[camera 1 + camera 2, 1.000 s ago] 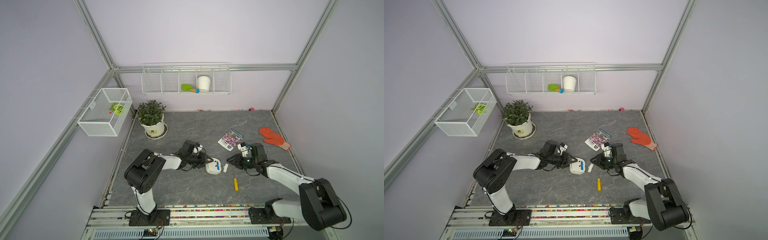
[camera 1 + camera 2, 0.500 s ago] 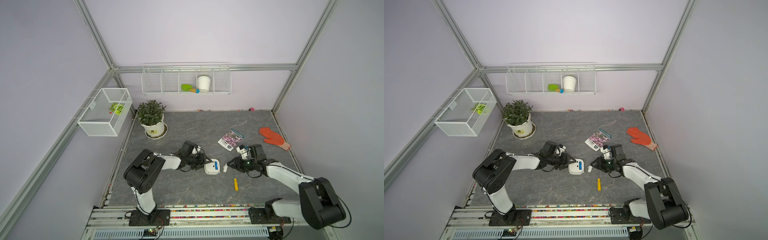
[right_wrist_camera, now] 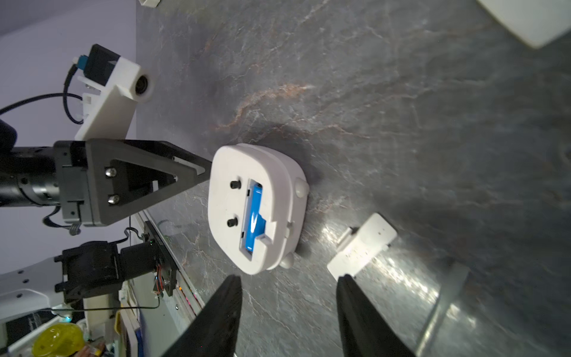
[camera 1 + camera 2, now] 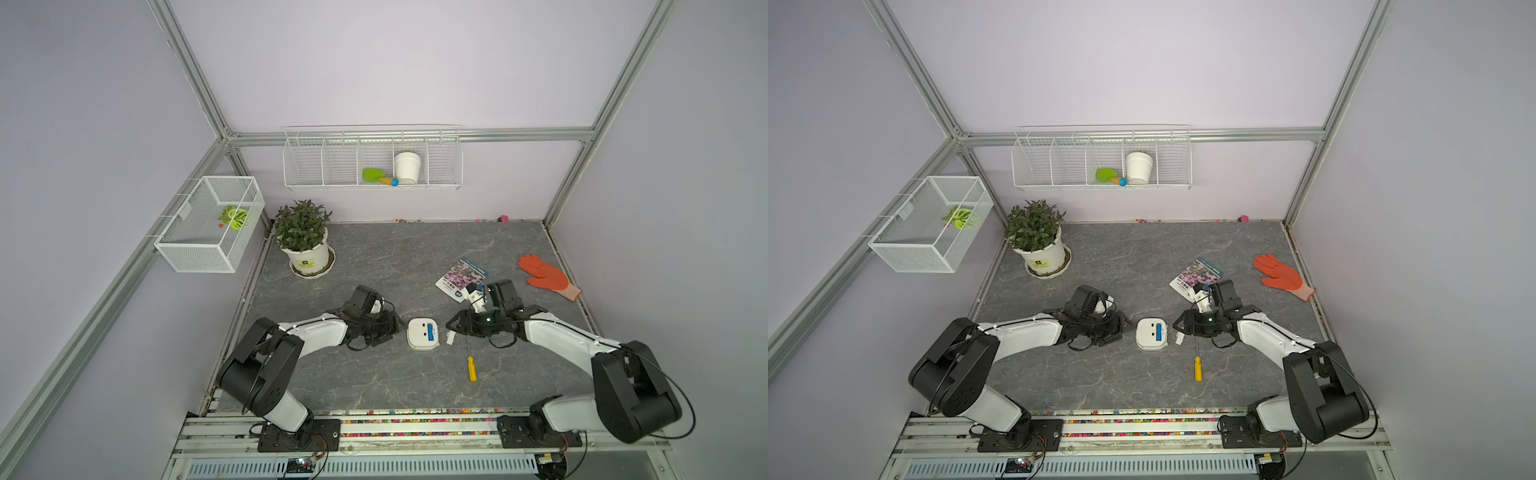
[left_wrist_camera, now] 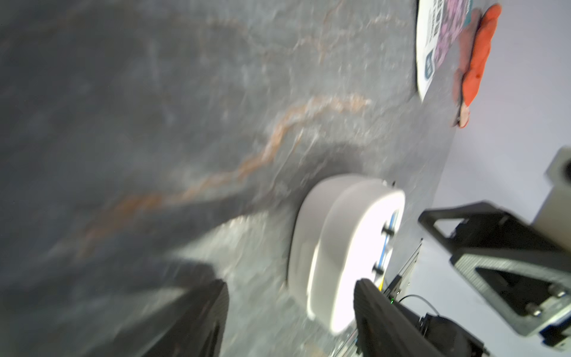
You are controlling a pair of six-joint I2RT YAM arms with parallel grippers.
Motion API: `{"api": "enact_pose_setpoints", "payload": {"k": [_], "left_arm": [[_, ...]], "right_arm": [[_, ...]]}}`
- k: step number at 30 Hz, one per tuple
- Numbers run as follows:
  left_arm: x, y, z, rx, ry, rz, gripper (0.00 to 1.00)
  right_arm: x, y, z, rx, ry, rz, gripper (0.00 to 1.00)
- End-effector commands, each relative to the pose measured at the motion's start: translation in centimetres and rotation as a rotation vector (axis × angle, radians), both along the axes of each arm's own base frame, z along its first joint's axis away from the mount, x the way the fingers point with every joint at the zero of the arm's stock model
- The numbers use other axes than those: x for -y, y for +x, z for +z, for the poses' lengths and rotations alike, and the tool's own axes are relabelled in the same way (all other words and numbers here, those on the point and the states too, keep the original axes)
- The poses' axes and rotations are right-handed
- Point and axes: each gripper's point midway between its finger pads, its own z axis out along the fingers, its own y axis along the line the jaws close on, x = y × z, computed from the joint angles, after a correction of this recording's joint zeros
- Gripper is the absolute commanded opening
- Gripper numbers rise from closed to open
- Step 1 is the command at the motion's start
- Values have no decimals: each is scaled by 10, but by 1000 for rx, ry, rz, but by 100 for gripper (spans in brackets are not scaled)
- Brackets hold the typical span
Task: Remove the battery from the alarm
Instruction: Adjust the alarm at the center of the board.
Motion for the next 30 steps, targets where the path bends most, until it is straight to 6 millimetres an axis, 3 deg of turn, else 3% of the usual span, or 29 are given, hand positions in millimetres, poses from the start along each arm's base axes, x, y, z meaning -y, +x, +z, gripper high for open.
{"api": "enact_pose_setpoints", "payload": {"k": [1, 4, 10, 17, 24, 30], "left_arm": [[1, -25, 13, 56, 24, -96, 65], [18, -49, 23, 52, -29, -172, 59], [44, -77, 11, 14, -49, -283, 50], [69, -70, 2, 13, -62, -318, 48], [63, -55, -12, 41, 19, -262, 47], [45, -36, -16, 59, 88, -202, 47]], "right_arm": [[-11, 9, -1, 57, -33, 78, 55], [-24, 22, -1, 60, -3, 116, 56], [-50, 38, -9, 52, 15, 186, 57], [-70, 45, -19, 27, 27, 223, 56], [-65, 33, -21, 1, 14, 230, 52], [-55, 16, -18, -13, -3, 223, 51]]}}
